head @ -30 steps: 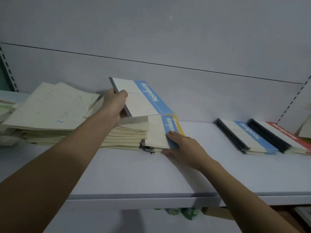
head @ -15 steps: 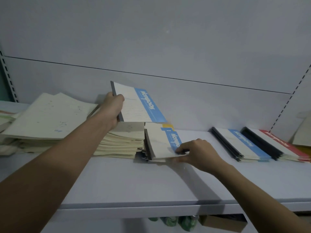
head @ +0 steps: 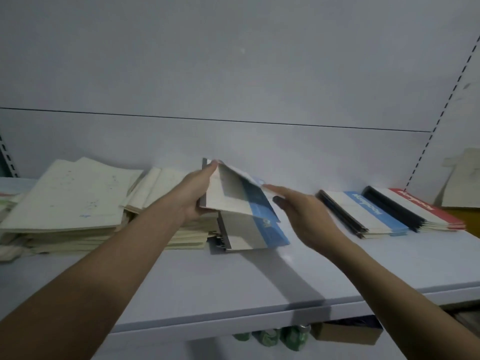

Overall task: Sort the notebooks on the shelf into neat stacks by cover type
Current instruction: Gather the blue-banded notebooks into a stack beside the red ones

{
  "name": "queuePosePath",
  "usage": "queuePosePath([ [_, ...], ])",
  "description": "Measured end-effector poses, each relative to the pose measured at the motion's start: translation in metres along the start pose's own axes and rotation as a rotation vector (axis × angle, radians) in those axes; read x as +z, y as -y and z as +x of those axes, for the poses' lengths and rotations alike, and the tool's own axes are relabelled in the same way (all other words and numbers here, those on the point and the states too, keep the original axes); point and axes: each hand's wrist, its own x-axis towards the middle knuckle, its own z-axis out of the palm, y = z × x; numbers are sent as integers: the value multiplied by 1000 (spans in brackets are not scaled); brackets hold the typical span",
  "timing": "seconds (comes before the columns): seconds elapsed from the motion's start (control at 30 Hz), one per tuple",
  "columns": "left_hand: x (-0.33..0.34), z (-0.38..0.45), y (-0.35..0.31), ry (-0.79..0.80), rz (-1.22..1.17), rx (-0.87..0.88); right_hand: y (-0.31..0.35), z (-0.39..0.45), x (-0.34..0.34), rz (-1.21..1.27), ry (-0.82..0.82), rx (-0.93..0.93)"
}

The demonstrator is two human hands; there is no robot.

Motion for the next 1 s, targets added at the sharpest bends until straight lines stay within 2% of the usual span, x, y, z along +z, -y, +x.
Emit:
queuePosePath([
  [0.07, 7, 3, 7, 17, -28, 6, 13, -3, 11, 13, 209, -90],
  [0.13, 7, 9, 15, -47, -3, 78, 19, -8, 16, 133, 324, -58],
  [0.27, -16, 18, 14, -183, -68, 232, 6, -28, 25, 412, 157, 222],
  [0.33, -27, 16, 10, -255, -142, 269, -4, -36, 34, 270, 243, 233],
  [0.4, -35, 15, 11, -294, -185, 280, -16, -40, 50, -90, 387, 57],
  [0.43, -38, 14, 13, -300, -188, 279, -20, -41, 58, -191, 379, -28],
  [0.47, -39, 13, 15, -302, -185, 275, -21, -41, 63, -187, 339, -53],
  [0.6, -44, 11, 22, -307, -160, 255, -27, -43, 54, -22, 191, 81],
  [0.7, -46, 10, 21, -280, -136, 258, -36, -37, 40, 55, -85, 165],
  [0.83, -19, 14, 29, -147, -154, 170, -36, -29, 10, 167, -372, 268],
  [0.9, 12, 17, 39, -68, -158, 130, -30, -33, -6, 123, -367, 227],
  [1.0, 69, 17, 52, -8, -204, 97, -37, -48, -22, -57, -151, -10],
])
